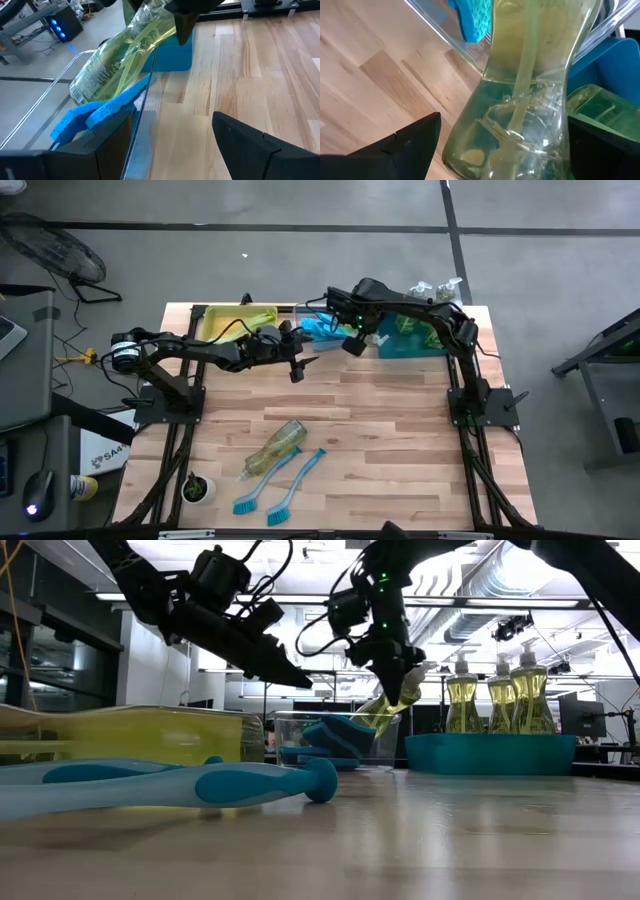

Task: Pick & Place Kitchen Sink Supplies
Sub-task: Put the dish soap into the blue bin

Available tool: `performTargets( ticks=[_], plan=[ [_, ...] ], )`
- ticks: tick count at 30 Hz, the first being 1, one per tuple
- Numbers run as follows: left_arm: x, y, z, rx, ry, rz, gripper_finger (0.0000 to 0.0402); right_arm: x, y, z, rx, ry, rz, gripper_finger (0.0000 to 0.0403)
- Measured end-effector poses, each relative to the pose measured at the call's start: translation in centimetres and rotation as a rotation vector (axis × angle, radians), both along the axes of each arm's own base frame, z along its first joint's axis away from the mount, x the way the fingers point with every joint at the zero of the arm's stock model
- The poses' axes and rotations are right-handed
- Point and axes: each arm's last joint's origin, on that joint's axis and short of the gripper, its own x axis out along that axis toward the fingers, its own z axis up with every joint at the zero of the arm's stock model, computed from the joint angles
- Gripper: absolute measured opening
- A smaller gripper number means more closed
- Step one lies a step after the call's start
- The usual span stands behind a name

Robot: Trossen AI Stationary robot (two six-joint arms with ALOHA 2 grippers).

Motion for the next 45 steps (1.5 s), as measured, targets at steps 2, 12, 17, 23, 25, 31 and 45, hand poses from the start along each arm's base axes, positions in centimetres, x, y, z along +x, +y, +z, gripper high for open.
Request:
performTargets(
  ticks=[2,12,17,23,25,31,45],
  plan=[
    [0.0,0.0,0.0,0.0,0.0,0.0,0.0268,0.1,-0.1,0.0,-0.006,-0.009,0.0,0.0359],
    [0.0,0.0,0.0,0.0,0.002,0.0,0.0268,0.1,-0.1,0.0,-0.015,-0.009,0.0,0.0308],
    [0.0,0.0,0.0,0.001,0.002,0.0,0.0268,0.1,-0.1,0.0,-0.018,-0.003,0.0,0.028],
    [0.0,0.0,0.0,0.001,0.002,0.0,0.0268,0.0,-0.1,0.0,-0.025,0.009,0.006,0.0272],
    [0.0,0.0,0.0,0.001,0.002,0.0,0.0268,-0.1,-0.1,0.2,-0.037,0.026,0.015,0.027],
    [0.0,0.0,0.0,-0.003,0.001,0.002,0.0268,-0.2,-0.1,1.0,-0.063,0.042,0.033,0.0269],
    [0.0,0.0,0.0,-0.005,0.002,0.002,0.0268,-0.1,-0.1,3.7,-0.118,0.008,0.049,0.0267]
  ],
)
